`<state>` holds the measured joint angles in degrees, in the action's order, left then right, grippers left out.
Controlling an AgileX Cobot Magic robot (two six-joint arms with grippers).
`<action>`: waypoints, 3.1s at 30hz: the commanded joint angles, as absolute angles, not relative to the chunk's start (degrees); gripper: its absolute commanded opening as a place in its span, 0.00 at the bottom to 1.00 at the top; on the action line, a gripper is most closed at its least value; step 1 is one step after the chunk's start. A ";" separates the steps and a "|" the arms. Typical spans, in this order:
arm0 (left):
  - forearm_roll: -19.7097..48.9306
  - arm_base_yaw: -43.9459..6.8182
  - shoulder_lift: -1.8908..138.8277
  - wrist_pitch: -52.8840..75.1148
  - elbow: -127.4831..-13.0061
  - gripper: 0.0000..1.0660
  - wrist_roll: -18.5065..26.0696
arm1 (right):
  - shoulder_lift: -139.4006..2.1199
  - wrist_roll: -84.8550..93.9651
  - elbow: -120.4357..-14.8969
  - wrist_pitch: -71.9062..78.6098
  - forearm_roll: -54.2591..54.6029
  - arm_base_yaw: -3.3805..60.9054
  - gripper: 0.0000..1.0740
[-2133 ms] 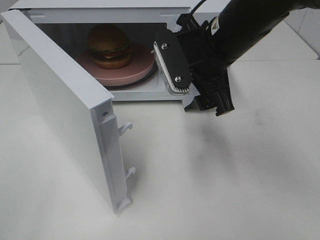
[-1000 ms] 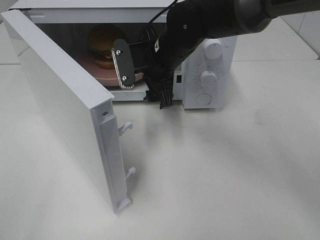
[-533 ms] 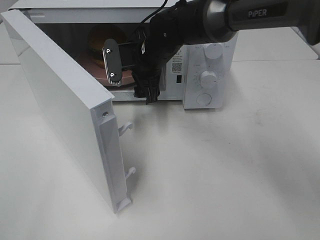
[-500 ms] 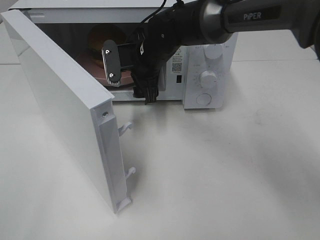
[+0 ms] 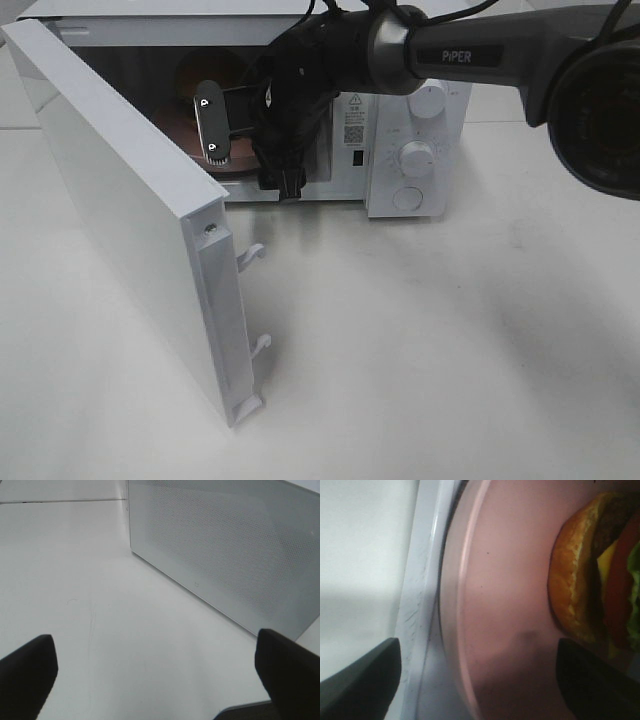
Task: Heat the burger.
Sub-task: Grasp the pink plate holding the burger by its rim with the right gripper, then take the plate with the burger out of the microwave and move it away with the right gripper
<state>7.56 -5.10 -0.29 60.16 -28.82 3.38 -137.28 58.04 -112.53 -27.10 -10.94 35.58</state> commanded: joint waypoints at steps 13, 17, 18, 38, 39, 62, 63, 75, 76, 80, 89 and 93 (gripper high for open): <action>7.62 -4.98 -1.38 59.36 -28.65 0.94 2.98 | -141.29 58.90 -116.20 -27.16 -8.71 36.38 0.73; 7.62 -4.98 -1.38 59.36 -28.65 0.94 2.98 | -141.52 60.91 -116.25 -26.59 -8.54 36.38 0.62; 7.62 -4.98 -1.38 59.36 -28.65 0.94 2.98 | -141.52 60.91 -116.25 -26.59 -8.54 36.38 0.62; 7.62 -4.98 -1.38 59.36 -28.65 0.94 2.98 | -139.97 61.02 -116.31 -30.31 -5.56 36.38 0.00; 7.62 -4.98 -1.38 59.36 -28.65 0.94 2.98 | -139.97 61.02 -116.31 -30.31 -5.56 36.38 0.00; 7.62 -4.98 -1.38 59.36 -28.65 0.94 2.98 | -127.31 86.69 -102.44 -28.71 7.56 36.21 0.00; 7.62 -4.98 -1.38 59.36 -28.65 0.94 2.98 | -126.68 88.18 -101.64 -28.19 8.42 36.21 0.00; 7.62 -4.98 -1.38 59.36 -28.65 0.94 2.98 | -120.95 94.37 -94.02 -24.35 11.17 35.58 0.00; 7.62 -4.98 -1.38 59.36 -28.65 0.94 2.98 | -120.03 94.37 -92.76 -24.18 11.17 35.52 0.00; 7.62 -4.98 -1.38 59.36 -28.65 0.94 2.98 | -118.14 94.54 -90.76 -24.18 11.00 34.84 0.00; 7.62 -4.98 -1.38 59.36 -28.65 0.94 2.98 | -112.19 95.00 -82.56 -22.17 10.94 34.84 0.00; 7.62 -4.98 -1.38 59.36 -28.65 0.94 2.98 | -110.52 95.17 -80.33 -21.77 10.94 34.84 0.00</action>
<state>7.56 -5.10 -0.29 60.16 -28.82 3.38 -112.30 95.17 -80.21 -25.15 10.77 35.07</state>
